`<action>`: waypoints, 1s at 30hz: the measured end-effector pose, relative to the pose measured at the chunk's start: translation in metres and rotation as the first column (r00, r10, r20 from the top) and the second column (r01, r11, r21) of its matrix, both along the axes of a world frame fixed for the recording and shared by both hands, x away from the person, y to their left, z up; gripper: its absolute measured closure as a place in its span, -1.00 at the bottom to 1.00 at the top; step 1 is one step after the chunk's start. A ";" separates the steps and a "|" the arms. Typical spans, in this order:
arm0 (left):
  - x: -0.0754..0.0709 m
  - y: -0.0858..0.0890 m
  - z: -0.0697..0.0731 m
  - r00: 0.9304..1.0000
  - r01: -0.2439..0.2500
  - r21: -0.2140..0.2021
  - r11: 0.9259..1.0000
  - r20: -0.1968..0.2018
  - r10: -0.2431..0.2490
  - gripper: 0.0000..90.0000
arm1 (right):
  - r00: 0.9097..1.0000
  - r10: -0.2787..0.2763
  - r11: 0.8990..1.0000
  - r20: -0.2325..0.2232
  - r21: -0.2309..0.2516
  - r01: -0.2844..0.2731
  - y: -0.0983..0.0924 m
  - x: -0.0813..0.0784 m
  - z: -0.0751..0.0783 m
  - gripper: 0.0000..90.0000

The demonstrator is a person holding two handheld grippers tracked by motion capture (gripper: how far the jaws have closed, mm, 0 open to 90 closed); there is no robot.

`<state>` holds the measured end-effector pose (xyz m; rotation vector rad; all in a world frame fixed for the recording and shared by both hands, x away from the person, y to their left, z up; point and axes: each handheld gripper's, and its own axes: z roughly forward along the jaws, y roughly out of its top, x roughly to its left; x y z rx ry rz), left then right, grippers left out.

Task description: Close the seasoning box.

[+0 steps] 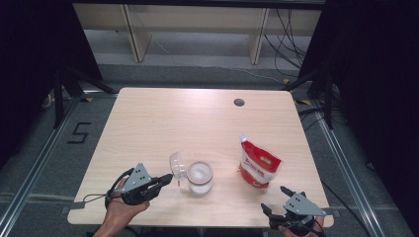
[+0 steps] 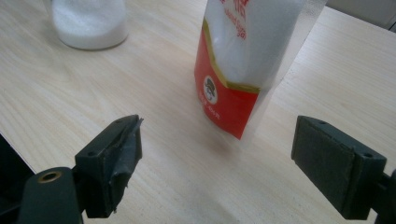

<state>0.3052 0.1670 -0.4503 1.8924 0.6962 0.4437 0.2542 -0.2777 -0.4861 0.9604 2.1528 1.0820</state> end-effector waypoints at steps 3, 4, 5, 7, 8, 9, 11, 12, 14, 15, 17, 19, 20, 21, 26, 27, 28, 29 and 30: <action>-0.001 0.001 0.003 1.000 0.001 0.005 1.000 0.004 -0.001 0.99 | 1.000 -0.003 1.000 0.018 -0.010 0.003 0.000 0.001 0.000 -0.62; 0.000 0.000 0.003 1.000 -0.003 0.005 1.000 0.001 0.003 0.99 | 1.000 0.003 1.000 0.019 -0.003 -0.003 0.000 0.001 0.000 -0.62; 0.001 0.000 0.003 1.000 0.002 0.009 1.000 0.001 -0.002 0.99 | 1.000 0.005 1.000 0.023 -0.006 -0.005 0.000 0.002 -0.001 -0.62; 0.003 -0.001 0.003 1.000 0.000 0.003 1.000 -0.009 0.000 0.99 | 1.000 -0.004 1.000 0.019 -0.009 0.004 0.000 0.001 -0.001 -0.62; 0.004 -0.001 0.003 1.000 0.008 0.021 1.000 0.005 -0.008 0.99 | 1.000 0.002 1.000 0.020 -0.004 -0.002 0.000 0.001 -0.001 -0.62; 0.005 -0.002 0.003 1.000 0.006 0.015 1.000 -0.003 -0.006 0.99 | 1.000 0.004 1.000 0.020 -0.005 -0.003 0.000 0.001 -0.001 -0.62; 0.009 -0.001 0.002 1.000 0.003 0.023 1.000 -0.003 -0.003 0.99 | 1.000 -0.007 1.000 0.013 -0.014 0.007 0.000 0.001 -0.001 -0.62; 0.009 -0.002 0.001 1.000 -0.005 0.015 1.000 -0.011 0.005 0.99 | 1.000 -0.005 1.000 0.016 -0.016 0.005 0.000 0.001 -0.001 -0.62; 0.010 -0.002 0.003 1.000 0.008 0.029 1.000 -0.003 -0.008 0.99 | 1.000 -0.003 1.000 0.019 -0.018 0.003 0.000 0.001 -0.001 -0.62; 0.009 -0.002 0.003 1.000 0.001 0.023 1.000 -0.009 -0.001 0.99 | 1.000 -0.004 1.000 0.018 -0.015 0.005 0.000 0.001 -0.001 -0.62; 0.009 -0.003 0.003 1.000 0.000 0.014 1.000 -0.008 0.000 0.99 | 1.000 -0.006 1.000 0.016 -0.015 0.006 0.000 0.001 0.000 -0.62; 0.009 -0.005 0.004 1.000 0.010 0.019 1.000 -0.006 -0.010 0.99 | 1.000 -0.006 1.000 0.018 -0.016 0.006 0.000 0.001 -0.001 -0.62; 0.009 -0.005 0.005 1.000 0.021 0.028 0.999 0.007 -0.022 0.99 | 1.000 -0.005 1.000 0.004 -0.011 0.005 0.000 0.000 0.000 -0.62; 0.009 -0.005 0.005 1.000 0.017 0.030 0.999 0.004 -0.018 0.99 | 1.000 -0.005 1.000 0.016 -0.017 0.005 0.000 0.001 0.000 -0.62; 0.010 -0.009 0.008 1.000 0.017 0.012 1.000 0.005 -0.017 0.99 | 1.000 -0.007 1.000 0.019 -0.018 0.007 0.000 0.001 0.000 -0.62; 0.010 -0.010 0.008 1.000 0.014 0.004 1.000 0.006 -0.014 0.99 | 1.000 -0.004 1.000 0.019 -0.007 0.005 0.000 0.001 -0.001 -0.62; 0.011 -0.011 0.009 1.000 0.022 0.012 1.000 0.017 -0.022 0.99 | 1.000 -0.005 1.000 0.019 -0.007 0.005 0.000 0.001 -0.001 -0.62; 0.010 -0.012 0.009 1.000 0.018 0.005 1.000 0.010 -0.018 0.99 | 1.000 -0.007 1.000 0.019 -0.017 0.007 0.000 0.001 0.000 -0.62; 0.011 -0.012 0.010 1.000 0.023 0.010 1.000 0.015 -0.023 0.99 | 1.000 -0.007 1.000 0.016 -0.015 0.008 0.000 0.000 0.000 -0.62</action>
